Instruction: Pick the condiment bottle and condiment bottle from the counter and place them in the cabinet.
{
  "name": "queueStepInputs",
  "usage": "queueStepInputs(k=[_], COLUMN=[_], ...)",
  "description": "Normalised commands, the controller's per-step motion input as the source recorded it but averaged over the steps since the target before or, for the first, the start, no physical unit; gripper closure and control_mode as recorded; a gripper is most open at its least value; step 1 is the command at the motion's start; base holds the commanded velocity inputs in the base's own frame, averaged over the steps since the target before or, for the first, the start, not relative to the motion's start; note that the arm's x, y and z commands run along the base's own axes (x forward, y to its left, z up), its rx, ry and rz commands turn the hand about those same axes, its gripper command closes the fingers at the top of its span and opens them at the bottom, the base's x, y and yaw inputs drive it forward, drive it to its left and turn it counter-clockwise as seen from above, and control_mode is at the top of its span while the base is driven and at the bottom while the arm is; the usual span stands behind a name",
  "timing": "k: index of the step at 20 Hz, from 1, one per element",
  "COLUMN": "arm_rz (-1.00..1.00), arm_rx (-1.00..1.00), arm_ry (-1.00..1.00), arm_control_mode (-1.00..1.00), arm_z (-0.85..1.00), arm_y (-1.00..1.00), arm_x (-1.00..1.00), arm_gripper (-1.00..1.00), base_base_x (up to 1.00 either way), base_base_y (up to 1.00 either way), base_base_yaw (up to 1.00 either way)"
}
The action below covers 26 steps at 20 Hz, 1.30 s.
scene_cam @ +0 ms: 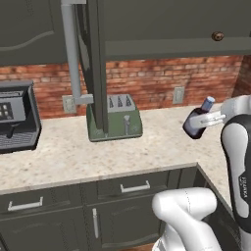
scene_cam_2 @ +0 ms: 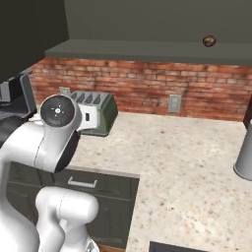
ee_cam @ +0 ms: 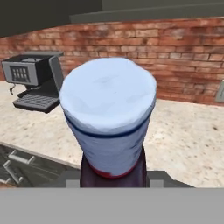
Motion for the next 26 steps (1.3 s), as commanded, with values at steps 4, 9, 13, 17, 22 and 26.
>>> queueStepInputs(k=[4,9,13,17,22,26], arm_rz=[0.03,0.04,0.04,0.03,0.03,0.02], arm_rx=[-0.02,-0.02,-0.02,-0.03,-0.05,-0.08], arm_ry=[0.00,0.00,0.00,-0.01,-0.03,-0.04], arm_control_mode=[-1.00,-1.00,-1.00,-1.00,-1.00,-1.00], arm_z=[0.40,0.34,0.29,0.32,0.31,0.33], arm_y=[0.00,0.00,0.00,0.00,0.00,0.00], arm_x=[-0.01,-0.01,0.00,0.00,0.00,0.00], arm_gripper=[1.00,1.00,1.00,1.00,1.00,1.00], base_base_x=[0.00,0.00,0.00,0.00,0.00,0.00], base_base_y=[0.00,0.00,0.00,0.00,0.00,0.00], base_base_yaw=[0.00,0.00,0.00,0.00,0.00,0.00])
